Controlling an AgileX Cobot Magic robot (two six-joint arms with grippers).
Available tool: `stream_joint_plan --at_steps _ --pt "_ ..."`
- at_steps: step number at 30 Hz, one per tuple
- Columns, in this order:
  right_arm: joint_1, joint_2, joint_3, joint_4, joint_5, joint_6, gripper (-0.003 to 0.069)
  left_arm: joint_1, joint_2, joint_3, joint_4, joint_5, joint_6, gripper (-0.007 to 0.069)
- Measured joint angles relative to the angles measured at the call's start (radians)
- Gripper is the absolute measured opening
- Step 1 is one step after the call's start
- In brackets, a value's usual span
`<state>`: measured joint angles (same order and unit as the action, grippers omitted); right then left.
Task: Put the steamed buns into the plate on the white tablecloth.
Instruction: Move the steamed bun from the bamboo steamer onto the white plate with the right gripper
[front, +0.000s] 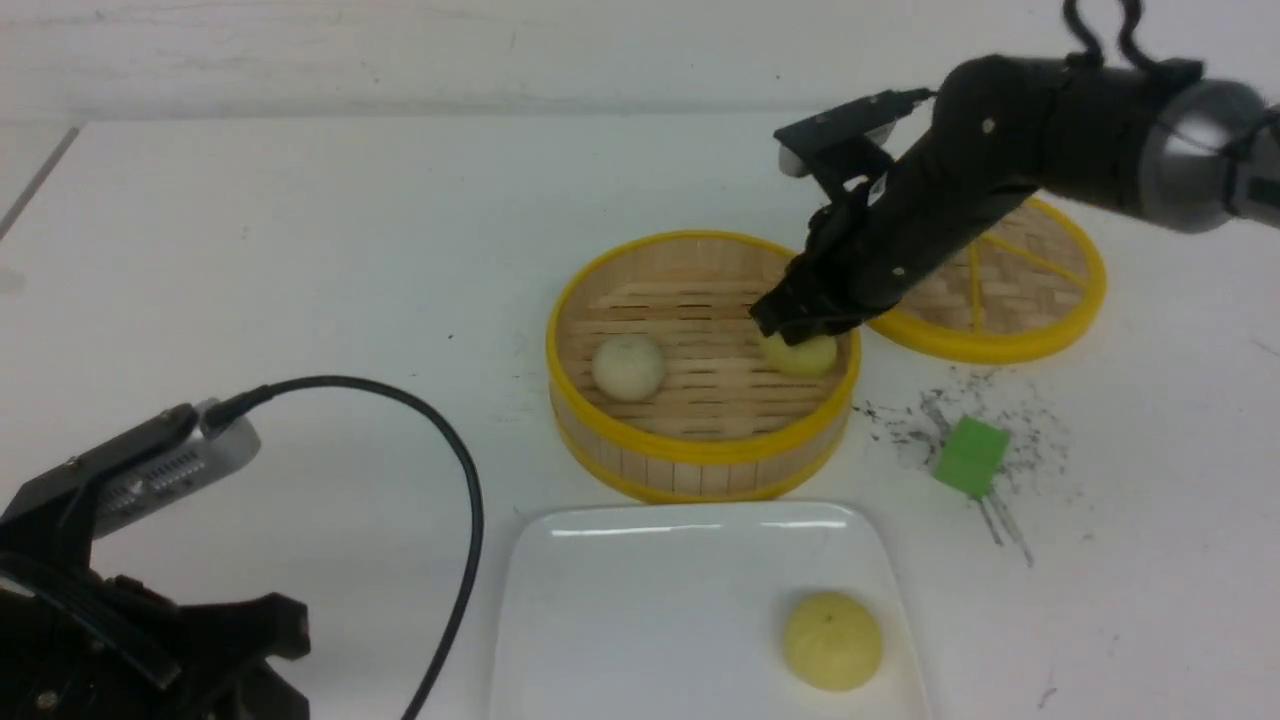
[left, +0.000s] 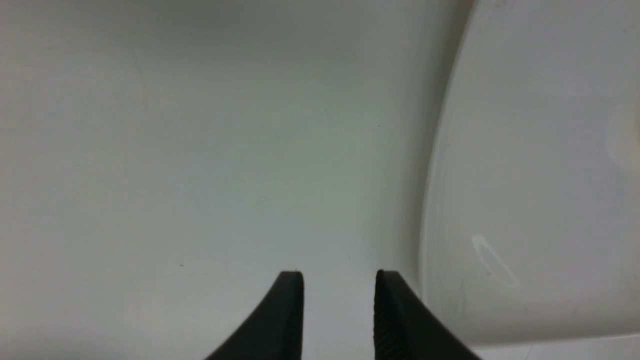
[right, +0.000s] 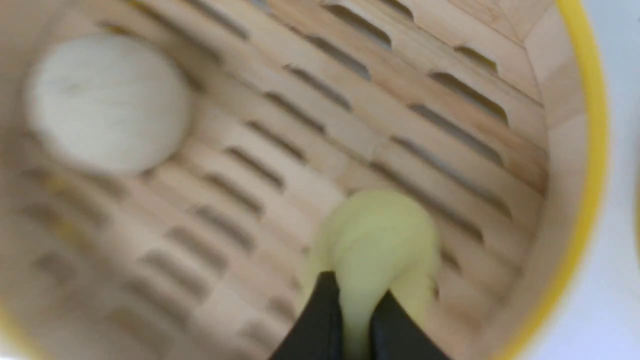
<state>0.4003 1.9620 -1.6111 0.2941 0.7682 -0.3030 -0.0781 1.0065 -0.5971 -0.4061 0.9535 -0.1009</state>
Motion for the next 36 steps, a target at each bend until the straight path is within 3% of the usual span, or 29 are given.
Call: stream_joint_plan --at_steps 6,9,13,16,21,24,28,29,33,36 --pt "0.003 -0.292 0.025 0.096 0.383 0.051 0.0016 0.0 0.0 0.0 0.002 0.0 0.0 0.0235" --pt "0.024 -0.375 0.113 0.174 0.436 0.072 0.0018 0.0 0.0 0.0 0.002 0.0 0.0 0.0237" --pt "0.108 -0.45 0.323 0.242 0.365 0.073 0.0021 0.0 0.0 0.0 0.002 -0.003 0.0 0.0238" --pt "0.207 -0.46 0.51 0.258 0.218 0.076 0.0025 0.0 0.0 0.0 0.003 -0.018 0.0 0.0241" --pt "0.331 -0.411 0.682 0.267 -0.046 0.077 0.0044 0.0 0.0 0.0 0.016 -0.03 0.0 0.0241" --pt "0.356 -0.38 0.704 0.27 -0.117 0.079 0.0064 0.0 0.0 0.0 0.02 -0.036 0.0 0.0241" --pt "0.374 -0.327 0.707 0.28 -0.208 0.081 0.0192 0.0 0.0 0.0 0.023 -0.064 0.0 0.0241" --pt "0.374 -0.327 0.707 0.282 -0.212 0.081 0.0207 0.0 0.0 0.0 0.023 -0.066 0.0 0.0241" --pt "0.374 -0.335 0.705 0.274 -0.217 0.084 0.0382 0.0 0.001 0.0 0.034 -0.088 0.0 0.0242" --pt "0.363 -0.364 0.683 0.227 -0.188 0.084 0.0449 0.0 0.002 0.0 0.034 -0.096 0.0 0.0242"
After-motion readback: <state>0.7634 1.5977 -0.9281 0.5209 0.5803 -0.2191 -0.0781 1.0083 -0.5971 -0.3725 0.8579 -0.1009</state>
